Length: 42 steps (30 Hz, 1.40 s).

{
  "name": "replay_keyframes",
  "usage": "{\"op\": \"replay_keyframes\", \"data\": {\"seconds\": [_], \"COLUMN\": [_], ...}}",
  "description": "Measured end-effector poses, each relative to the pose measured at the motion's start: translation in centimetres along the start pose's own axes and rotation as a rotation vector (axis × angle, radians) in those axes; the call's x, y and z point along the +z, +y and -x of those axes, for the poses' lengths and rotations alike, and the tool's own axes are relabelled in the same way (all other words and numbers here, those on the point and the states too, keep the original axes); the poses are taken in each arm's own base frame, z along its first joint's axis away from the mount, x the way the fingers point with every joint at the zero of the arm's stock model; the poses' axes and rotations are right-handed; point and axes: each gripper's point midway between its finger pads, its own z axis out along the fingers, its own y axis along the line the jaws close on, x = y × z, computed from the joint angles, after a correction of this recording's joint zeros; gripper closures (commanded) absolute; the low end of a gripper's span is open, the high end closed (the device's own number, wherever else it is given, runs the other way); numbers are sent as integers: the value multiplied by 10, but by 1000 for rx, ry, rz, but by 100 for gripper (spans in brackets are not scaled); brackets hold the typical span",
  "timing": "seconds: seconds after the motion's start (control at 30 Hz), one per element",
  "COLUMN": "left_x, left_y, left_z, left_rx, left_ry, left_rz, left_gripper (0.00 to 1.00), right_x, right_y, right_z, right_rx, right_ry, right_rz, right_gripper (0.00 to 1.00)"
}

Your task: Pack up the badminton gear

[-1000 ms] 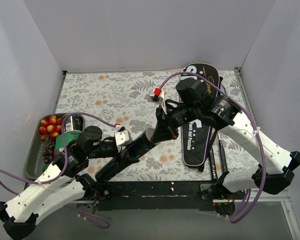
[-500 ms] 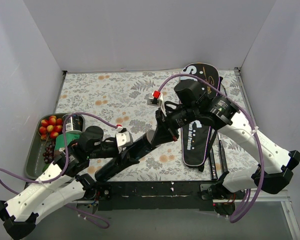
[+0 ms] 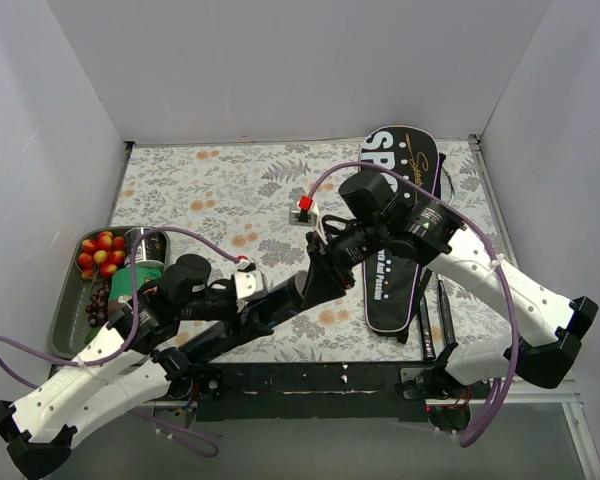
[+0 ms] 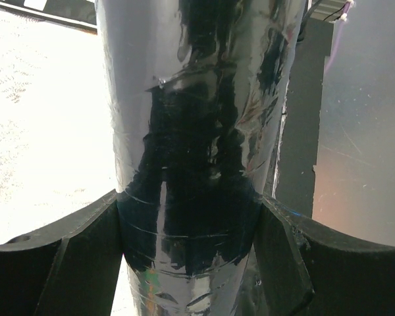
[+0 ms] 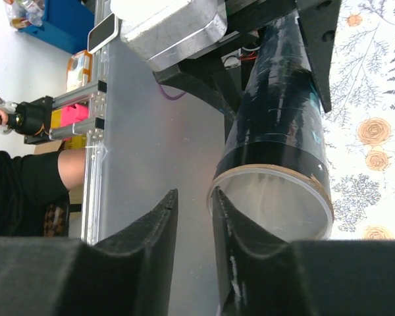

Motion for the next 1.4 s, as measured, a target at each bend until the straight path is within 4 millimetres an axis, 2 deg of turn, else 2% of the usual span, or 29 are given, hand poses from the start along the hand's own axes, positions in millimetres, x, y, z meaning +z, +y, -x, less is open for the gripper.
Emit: {"op": "replay_keyframes", "data": {"seconds": [0.17,0.53,0.7,0.93,1.2,1.27,1.37,1.4], "left_x": [1,0,-3,-4,-5,-5,-5,-5], "left_y": [0,-1,0,1,1,2,1,1], "left_z": [-8,-8,-4,13,24,25,26,26], "left_rx": [5,10,9,18,39,38,39,39], "left_ry": [25,22,0,-67,-115,-120,-120,-121], "left_rz": [-5,-5,13,22,23,26,24,23], "left_gripper": [80,81,81,81,81,80,81,80], "right_x": [4,4,2,-8,-24,-29,-36,-39], "right_y": [2,3,2,-2,-18,-22,-25,-27], "right_z": [-9,-7,6,32,47,49,52,52], "right_rx": [18,25,11,-28,-19,-4,1,6], "right_ry": [13,2,-22,-89,-147,-159,-178,-184], "right_rz": [28,20,-37,-125,-222,-239,-262,-272], "right_gripper": [57,56,56,56,55,59,79,88]}}
